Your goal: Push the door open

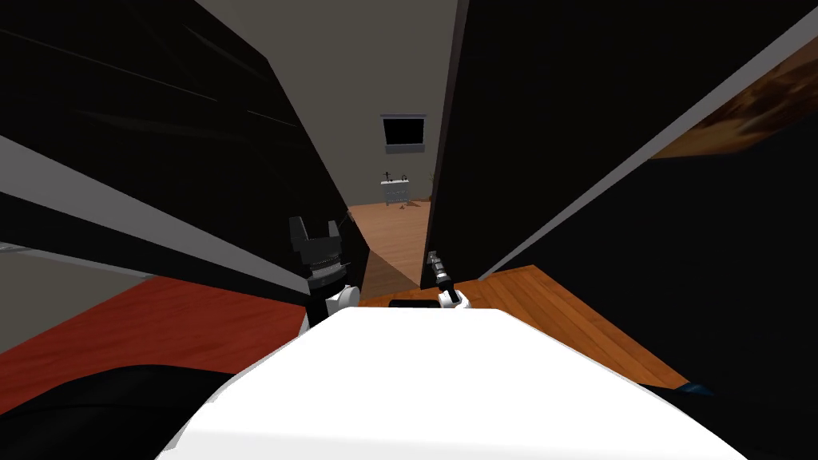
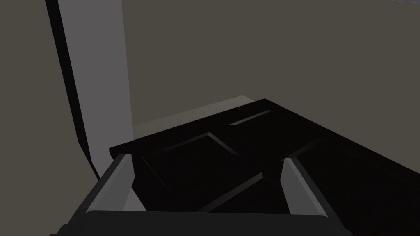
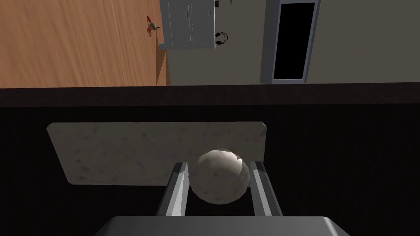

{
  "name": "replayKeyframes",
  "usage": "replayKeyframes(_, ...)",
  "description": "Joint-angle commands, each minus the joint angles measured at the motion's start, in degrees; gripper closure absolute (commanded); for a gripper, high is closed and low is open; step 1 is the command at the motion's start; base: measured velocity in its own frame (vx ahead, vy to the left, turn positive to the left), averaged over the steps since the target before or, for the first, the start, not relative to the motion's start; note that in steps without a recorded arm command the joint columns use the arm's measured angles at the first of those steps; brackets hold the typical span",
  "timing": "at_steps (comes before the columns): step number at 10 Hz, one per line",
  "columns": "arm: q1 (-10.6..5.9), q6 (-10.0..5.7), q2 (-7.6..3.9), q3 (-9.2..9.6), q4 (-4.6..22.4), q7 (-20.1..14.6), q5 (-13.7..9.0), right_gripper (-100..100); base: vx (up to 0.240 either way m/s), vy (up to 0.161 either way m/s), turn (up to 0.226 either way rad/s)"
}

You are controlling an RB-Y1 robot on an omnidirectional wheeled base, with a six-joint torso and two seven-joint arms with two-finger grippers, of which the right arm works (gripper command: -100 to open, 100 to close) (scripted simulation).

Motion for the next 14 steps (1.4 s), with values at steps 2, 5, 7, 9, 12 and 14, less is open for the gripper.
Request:
replayKeyframes(2, 0.06, -0.04, 0.00, 0.00, 0.01, -0.01, 0.00, 100, -0.012, -0.004, 0.001)
replayKeyframes(5, 0.06, 0.09, -0.85, -0.67, 0.20, 0.26, -0.34, 100, 0.034, 0.017, -0.006)
replayKeyframes(7, -0.02, 0.08, -1.58, -1.41, 0.28, 0.51, -0.73, 100, 0.171, 0.081, -0.045)
replayKeyframes(9, -0.06, 0.07, -1.97, -1.87, 0.32, 0.67, -0.96, 100, 0.142, 0.052, -0.013)
replayKeyframes(12, -0.17, 0.06, -2.71, -2.93, 0.44, 1.03, -1.51, 100, 0.066, 0.015, -0.018)
replayKeyframes(14, -0.20, 0.05, -2.89, -3.23, 0.47, 1.13, -1.66, 100, 0.132, 0.057, -0.072)
